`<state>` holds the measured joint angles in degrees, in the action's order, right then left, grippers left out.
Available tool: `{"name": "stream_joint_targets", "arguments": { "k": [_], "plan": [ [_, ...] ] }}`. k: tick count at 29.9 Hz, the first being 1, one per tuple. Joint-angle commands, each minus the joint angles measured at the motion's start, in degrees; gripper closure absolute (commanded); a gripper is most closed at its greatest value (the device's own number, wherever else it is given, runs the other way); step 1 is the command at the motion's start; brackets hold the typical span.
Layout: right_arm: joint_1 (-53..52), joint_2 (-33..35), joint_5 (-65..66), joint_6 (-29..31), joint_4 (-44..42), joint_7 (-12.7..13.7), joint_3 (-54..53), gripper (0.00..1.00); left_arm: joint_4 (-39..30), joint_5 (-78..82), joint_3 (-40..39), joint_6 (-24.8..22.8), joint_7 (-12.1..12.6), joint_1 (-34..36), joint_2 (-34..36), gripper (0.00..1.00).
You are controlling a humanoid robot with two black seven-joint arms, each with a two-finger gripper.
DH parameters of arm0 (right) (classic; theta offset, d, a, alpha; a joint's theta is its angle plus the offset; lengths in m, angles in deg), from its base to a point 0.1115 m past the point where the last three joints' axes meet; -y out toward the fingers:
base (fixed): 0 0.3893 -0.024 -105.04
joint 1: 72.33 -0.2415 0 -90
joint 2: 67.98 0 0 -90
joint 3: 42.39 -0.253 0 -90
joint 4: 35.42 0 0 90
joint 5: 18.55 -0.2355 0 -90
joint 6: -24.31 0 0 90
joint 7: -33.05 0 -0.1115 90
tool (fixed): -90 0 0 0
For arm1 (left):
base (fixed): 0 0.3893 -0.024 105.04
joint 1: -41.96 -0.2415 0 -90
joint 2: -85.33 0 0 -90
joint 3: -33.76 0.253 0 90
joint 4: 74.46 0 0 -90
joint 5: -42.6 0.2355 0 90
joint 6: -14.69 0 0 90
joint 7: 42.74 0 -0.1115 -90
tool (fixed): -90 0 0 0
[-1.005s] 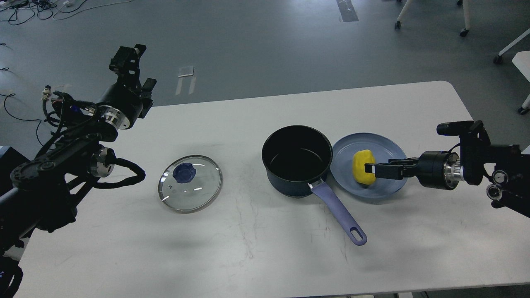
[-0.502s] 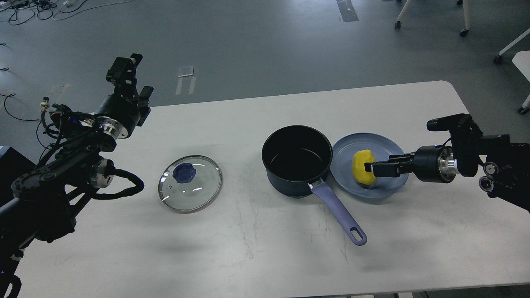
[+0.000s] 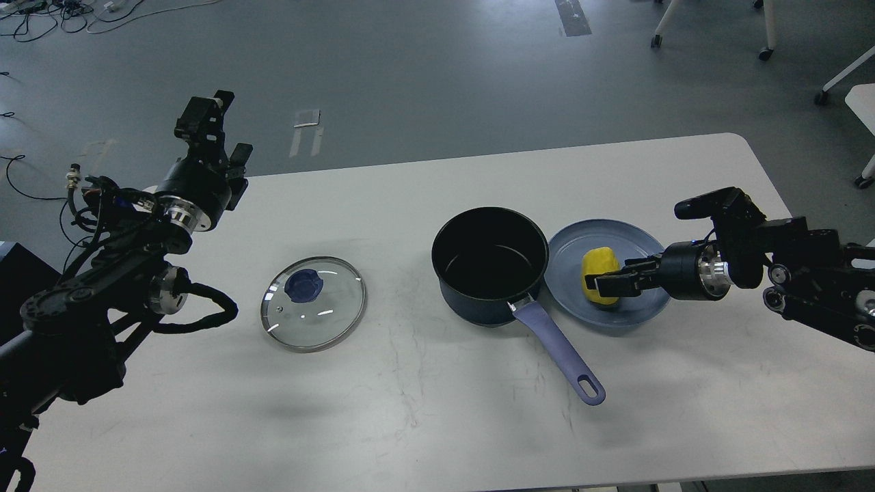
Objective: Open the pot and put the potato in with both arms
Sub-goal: 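Close the right gripper around the yellow potato on the plate, then lift the potato and carry it over the open saucepan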
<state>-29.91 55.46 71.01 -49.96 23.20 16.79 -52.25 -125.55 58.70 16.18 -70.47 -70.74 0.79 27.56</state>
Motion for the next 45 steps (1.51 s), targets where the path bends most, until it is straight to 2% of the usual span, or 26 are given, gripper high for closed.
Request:
{"name": "stream_joint_targets", "arguments": {
  "k": [1, 3, 5, 9, 12, 16, 19, 23, 30, 34, 36, 37, 39, 40, 43, 44, 45],
  "plan": [
    [-1.9, -1.5, 0.0, 0.0, -1.5, 0.0, 2.0, 0.08, 0.4, 0.1, 0.0, 0.0, 0.0, -0.2, -0.2, 0.02],
    [-3.1, -1.8, 0.0, 0.0, -1.8, 0.0, 3.6, 0.08, 0.4, 0.1, 0.0, 0.0, 0.0, -0.2, -0.2, 0.02],
    [-4.0, -1.9, 0.0, 0.0, -1.9, -0.1, 4.9, 0.17, 0.4, 0.1, 0.1, 0.0, 0.0, -0.2, -0.2, 0.02],
    [-4.0, -3.0, 0.0, 0.1, -2.5, -0.2, 5.2, 0.26, 0.4, 0.1, 0.1, 0.0, 0.0, -0.2, -0.1, 0.02],
    [-4.5, -4.3, 0.0, 0.2, -2.5, -0.4, 7.3, 0.38, 0.4, 0.1, 0.2, 0.0, 0.0, -0.2, 0.0, 0.02],
    [-4.9, -4.3, 0.0, 0.1, -2.5, -0.9, 8.2, 0.64, 0.4, 0.2, 0.3, 0.0, 0.0, -0.2, 0.2, 0.02],
    [-5.1, -3.8, 0.0, -0.1, -2.5, -1.1, 8.2, 0.72, 0.4, 0.2, 0.3, 0.0, 0.0, -0.2, 0.2, 0.02],
    [-6.3, -2.0, -0.2, -1.0, -2.3, -1.1, 7.9, 0.73, 0.4, 0.2, 0.3, 0.0, 0.0, -0.2, 0.2, 0.02],
    [-15.1, 3.2, -0.6, -2.5, 1.7, -1.0, 7.6, 0.77, 0.4, 0.2, 0.1, -0.1, 0.0, -0.1, 0.2, 0.02],
    [-20.5, 1.9, -2.6, -2.3, 3.0, -1.0, 7.8, 0.78, 0.4, 0.1, 0.0, -0.3, 0.0, -0.1, 0.3, 0.02],
    [-23.0, -1.9, -5.8, -2.3, 2.7, -1.0, 8.4, 0.78, 0.4, -0.9, -0.3, -0.3, 0.0, -0.1, 0.2, 0.02],
    [-23.4, -2.8, -6.3, -2.3, 2.6, -1.0, 8.6, 0.78, 0.3, -1.1, -0.4, -0.4, 0.4, -0.1, 0.2, 0.02],
    [-23.9, -6.9, -6.9, -2.3, 1.4, -1.0, 10.4, 0.78, 0.3, -1.2, -2.3, -0.4, 3.3, -0.1, 0.2, 0.02],
    [-23.9, -6.9, -6.9, -2.3, 1.4, -1.0, 10.4, 0.78, 0.3, -1.2, -2.3, -0.4, 3.3, -0.1, 0.2, 0.02],
    [-23.5, -10.8, -7.0, -2.3, -0.3, -1.1, 13.1, 0.77, 0.1, -1.2, -5.7, -0.8, 6.4, -0.2, 0.3, 0.02],
    [-23.2, -11.3, -7.0, -2.3, -0.9, -1.1, 13.7, 0.74, -0.3, -1.4, -6.4, -1.1, 7.5, -0.2, 0.4, 0.02],
    [-23.0, -11.6, -7.0, -2.2, -1.0, -1.1, 14.2, 0.54, -0.6, -1.8, -7.2, -1.9, 8.8, -0.2, 1.0, 0.02]
  ]
}}
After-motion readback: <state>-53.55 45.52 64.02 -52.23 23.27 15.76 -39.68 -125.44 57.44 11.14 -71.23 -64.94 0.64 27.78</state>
